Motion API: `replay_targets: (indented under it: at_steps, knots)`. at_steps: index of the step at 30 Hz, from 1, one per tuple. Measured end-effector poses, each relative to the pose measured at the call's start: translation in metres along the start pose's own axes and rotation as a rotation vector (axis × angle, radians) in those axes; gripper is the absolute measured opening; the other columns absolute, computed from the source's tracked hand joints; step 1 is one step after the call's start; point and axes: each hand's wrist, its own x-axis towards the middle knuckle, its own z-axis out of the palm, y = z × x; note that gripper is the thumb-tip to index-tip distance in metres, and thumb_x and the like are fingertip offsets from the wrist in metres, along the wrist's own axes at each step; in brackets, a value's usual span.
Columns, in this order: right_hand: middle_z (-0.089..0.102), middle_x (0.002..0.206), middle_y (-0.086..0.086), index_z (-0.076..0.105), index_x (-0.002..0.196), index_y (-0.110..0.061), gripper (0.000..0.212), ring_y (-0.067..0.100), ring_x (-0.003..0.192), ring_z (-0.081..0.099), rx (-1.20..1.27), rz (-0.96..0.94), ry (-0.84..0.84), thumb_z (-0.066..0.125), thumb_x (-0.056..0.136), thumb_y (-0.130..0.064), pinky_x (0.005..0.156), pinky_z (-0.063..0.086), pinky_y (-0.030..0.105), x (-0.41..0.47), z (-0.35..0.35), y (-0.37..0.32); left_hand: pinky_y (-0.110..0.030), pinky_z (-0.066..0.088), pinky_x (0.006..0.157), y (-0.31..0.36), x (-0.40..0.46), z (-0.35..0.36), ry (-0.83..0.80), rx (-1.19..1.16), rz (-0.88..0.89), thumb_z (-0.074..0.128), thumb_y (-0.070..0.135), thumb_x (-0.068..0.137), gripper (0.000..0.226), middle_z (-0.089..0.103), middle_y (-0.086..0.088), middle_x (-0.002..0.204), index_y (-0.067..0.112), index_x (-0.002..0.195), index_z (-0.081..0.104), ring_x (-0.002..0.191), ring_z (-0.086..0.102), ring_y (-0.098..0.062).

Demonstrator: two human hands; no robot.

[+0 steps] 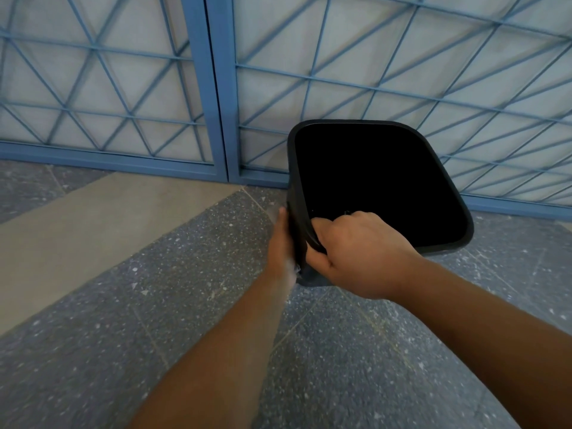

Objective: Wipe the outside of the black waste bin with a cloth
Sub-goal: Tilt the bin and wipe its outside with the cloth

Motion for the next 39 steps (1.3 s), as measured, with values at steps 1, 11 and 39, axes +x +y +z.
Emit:
replay_targets:
  at_steps: [1,11,39]
  knots:
    - [0.037,0.057,-0.006,0.038,0.079,-0.021,0.027,0.011,0.048,0.035,0.004,0.003,0.003,0.035,0.096,-0.041,0.056,0.036,0.032,0.0,0.0,0.0,-0.027,0.058,0.082,0.002,0.0,0.002,0.012,-0.012,0.018,0.035,0.046,0.109,0.053,0.079,0.002,0.094,0.009,0.126,0.068,0.093,0.073,-0.015]
    - [0.038,0.059,-0.007,0.04,0.082,-0.021,0.025,0.011,0.049,0.035,0.03,0.001,-0.009,0.035,0.096,-0.042,0.057,0.034,0.033,-0.001,-0.001,0.0,-0.02,0.057,0.064,0.02,0.009,0.008,0.13,-0.008,-0.025,0.049,0.041,0.106,0.039,0.078,0.002,0.073,0.014,0.09,0.072,0.083,0.076,-0.016]
    - [0.04,0.06,-0.006,0.041,0.08,-0.021,0.029,0.011,0.05,0.038,0.009,-0.002,0.023,0.034,0.097,-0.043,0.055,0.034,0.032,-0.001,0.001,0.001,-0.024,0.058,0.075,-0.002,-0.013,-0.002,0.047,0.072,-0.003,0.033,0.051,0.107,0.05,0.08,0.003,0.095,0.02,0.115,0.072,0.086,0.075,-0.006]
